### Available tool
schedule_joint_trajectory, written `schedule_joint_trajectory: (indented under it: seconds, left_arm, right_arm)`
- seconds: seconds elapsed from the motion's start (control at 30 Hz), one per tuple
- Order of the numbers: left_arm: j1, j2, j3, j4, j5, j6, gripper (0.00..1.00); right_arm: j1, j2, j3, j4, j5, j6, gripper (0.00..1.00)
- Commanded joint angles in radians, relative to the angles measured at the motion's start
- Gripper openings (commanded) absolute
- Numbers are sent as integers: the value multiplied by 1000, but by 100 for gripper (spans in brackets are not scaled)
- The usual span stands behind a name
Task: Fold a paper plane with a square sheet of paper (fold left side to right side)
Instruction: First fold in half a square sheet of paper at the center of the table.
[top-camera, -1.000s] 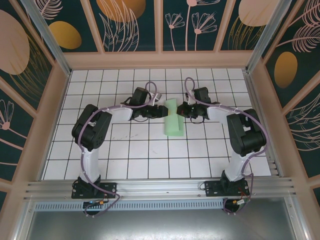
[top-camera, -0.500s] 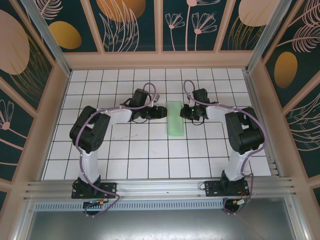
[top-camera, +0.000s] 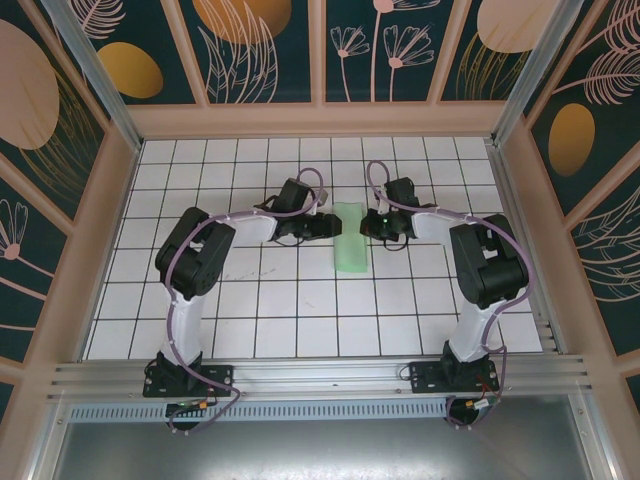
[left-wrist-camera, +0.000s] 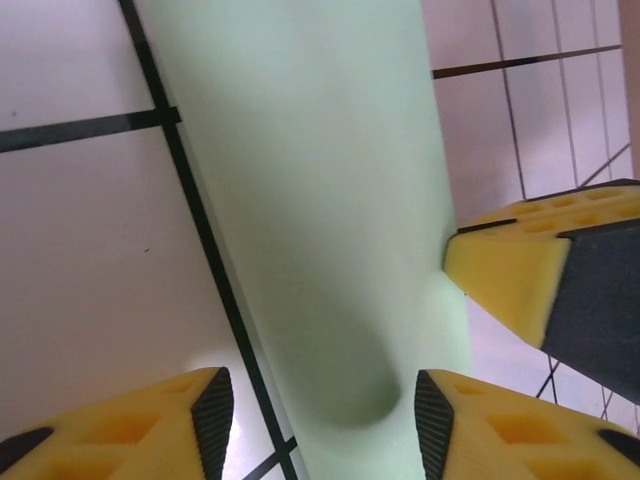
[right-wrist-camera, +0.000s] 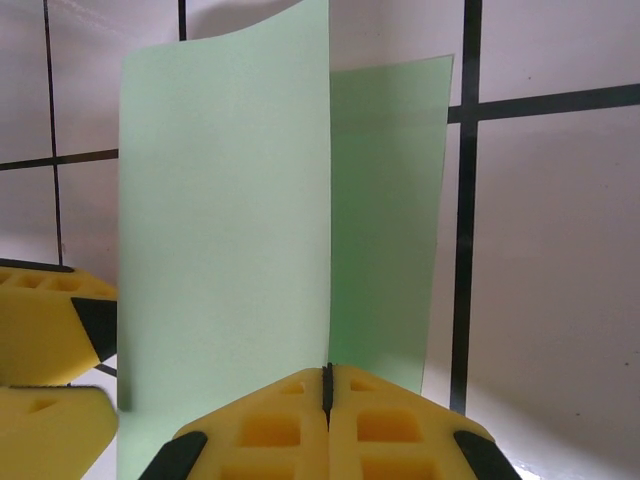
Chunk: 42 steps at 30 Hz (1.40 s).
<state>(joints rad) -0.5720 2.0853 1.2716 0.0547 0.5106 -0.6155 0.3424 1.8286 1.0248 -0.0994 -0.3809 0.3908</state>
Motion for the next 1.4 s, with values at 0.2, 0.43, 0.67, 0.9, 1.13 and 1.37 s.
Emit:
schedule_joint_trajectory:
  seconds: [0.2, 0.43, 0.67, 0.9, 1.13, 1.37]
  left_arm:
    - [-34, 51, 74, -114, -104, 20, 43]
    - [-54, 86, 103, -162, -153, 39, 39]
    - [-66, 109, 126, -205, -186, 62, 38]
    - [-78, 133, 161, -252, -207, 94, 38]
    - [-86, 155, 195, -298, -220, 129, 40]
    - [-89, 173, 233, -347, -234, 173, 42]
  right_arm:
    - [12, -6, -21, -24, 45, -19, 1]
    - [9, -62, -28, -29, 96, -26, 22]
    - [-33, -223, -120, -8, 213, -3, 45]
    - [-105, -420, -291, 109, 203, 72, 63]
    - [-152, -541, -380, 164, 149, 128, 75]
    - [-158, -556, -389, 150, 157, 120, 77]
